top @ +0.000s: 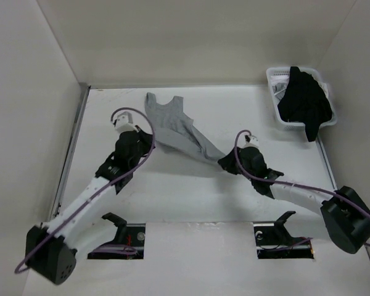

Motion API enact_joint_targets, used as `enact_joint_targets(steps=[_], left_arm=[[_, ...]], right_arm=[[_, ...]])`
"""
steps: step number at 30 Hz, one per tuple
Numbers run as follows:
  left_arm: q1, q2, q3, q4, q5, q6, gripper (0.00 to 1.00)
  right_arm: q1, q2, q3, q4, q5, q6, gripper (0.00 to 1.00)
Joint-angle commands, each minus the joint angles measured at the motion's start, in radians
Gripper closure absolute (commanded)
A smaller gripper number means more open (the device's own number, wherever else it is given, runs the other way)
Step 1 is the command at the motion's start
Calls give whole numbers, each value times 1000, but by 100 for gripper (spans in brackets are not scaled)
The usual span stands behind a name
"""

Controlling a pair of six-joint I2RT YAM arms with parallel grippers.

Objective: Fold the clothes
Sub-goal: Flatten the tank top out

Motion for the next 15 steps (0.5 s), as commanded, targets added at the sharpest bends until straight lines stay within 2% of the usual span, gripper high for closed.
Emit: enact_joint_targets(steps=[1,4,6,9,12,15], left_arm=[[16,-182,-88,-227,-143,-127,100],[38,-282,-163,-301,-181,-210,100],[45,-305,-203,-306,-186,-243,100],[47,-301,-228,-281,-196,-265,100],[35,-289,-236,-241,-200,-265,100],[22,-278,-234,-200,-201,-248,100]], right_arm=[[147,-18,25,-218,-54,-70,75],[205,-122,33,-350,-16,-89,55],[197,-214,21,-381,14,-85,50],[121,-279,4,-400,42,-84,49],[85,-201,12,-406,28,-87,53],[125,-94,41,-397,39,-84,54]])
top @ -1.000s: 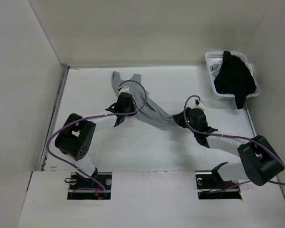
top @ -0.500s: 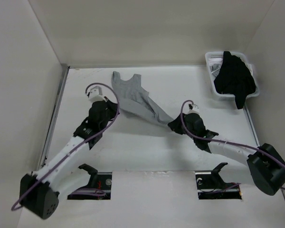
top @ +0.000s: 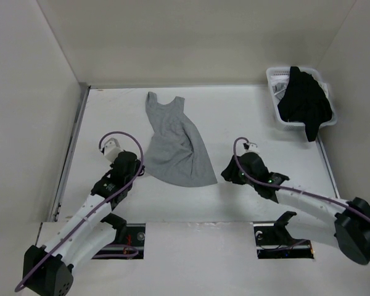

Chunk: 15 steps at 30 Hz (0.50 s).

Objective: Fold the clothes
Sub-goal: Flatten the tank top out

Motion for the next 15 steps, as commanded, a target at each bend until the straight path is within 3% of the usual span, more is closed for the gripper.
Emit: enact_joint_targets(steps=[1,12,15], left_arm=[[-13,1,5,79,-27,-11,100],[-22,32,-1,165,2,58,100],[-22,36,-1,178,10,66,99]], right_arm=[[48,111,44,-38,25,-10,55],[75,298,85,89,-25,17,59],[77,324,84,100,-39,33,67]])
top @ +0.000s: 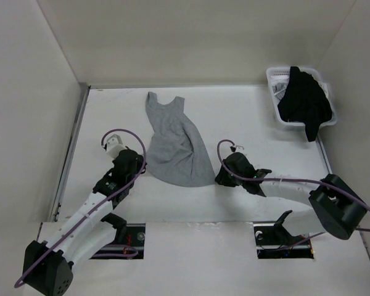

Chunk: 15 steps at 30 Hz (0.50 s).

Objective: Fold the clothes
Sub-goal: Flatten the tank top out

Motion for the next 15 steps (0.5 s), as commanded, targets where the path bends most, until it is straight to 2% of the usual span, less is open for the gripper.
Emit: enact_joint_targets(steps=[1,5,10,15], left_arm=[[-5,5,-1,68,8,27,99],[1,7,2,82,11,36,99],[0,23,11,105,13,43,99],[-5,37,21,123,14,47,99]], right_arm=[[9,32,26,43,-29,23,69],[9,40,19,31,-38,35,73],[9,29,3,25,-73,57,68],[5,60,2,34,-79,65,77]])
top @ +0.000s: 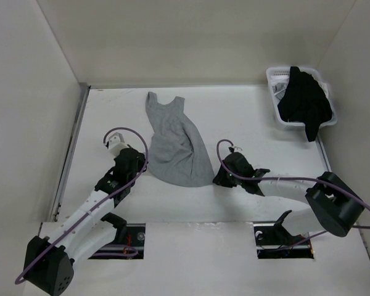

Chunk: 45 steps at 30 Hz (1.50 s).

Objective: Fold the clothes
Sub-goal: Flatten the tank top out

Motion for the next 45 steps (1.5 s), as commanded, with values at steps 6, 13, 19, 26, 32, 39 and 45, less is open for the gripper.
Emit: enact_joint_targets(steps=[6,13,19,26,32,39,45], left_arm=[[-5,-13,33,61,5,26,99],[-2,-4,210,110,-13,93,100],[-37,-52,510,197,-59,156,100],[-112,-38,795,337,-113,332,100],[-189,78,1043,389,-133,530,100],[-134,242,1101,385,-189,650,100],[28,410,924,340,-115,465,100]], right_arm=[[3,-9,1,15,46,17,91],[5,-306,159,-34,222,-138,100],[42,-518,536,-180,428,-415,100],[124,-437,1081,-203,558,-701,100],[119,-281,1486,-264,517,-831,100],[-128,-132,1542,-321,343,-744,100],[-377,-14,1328,-226,88,-517,100]])
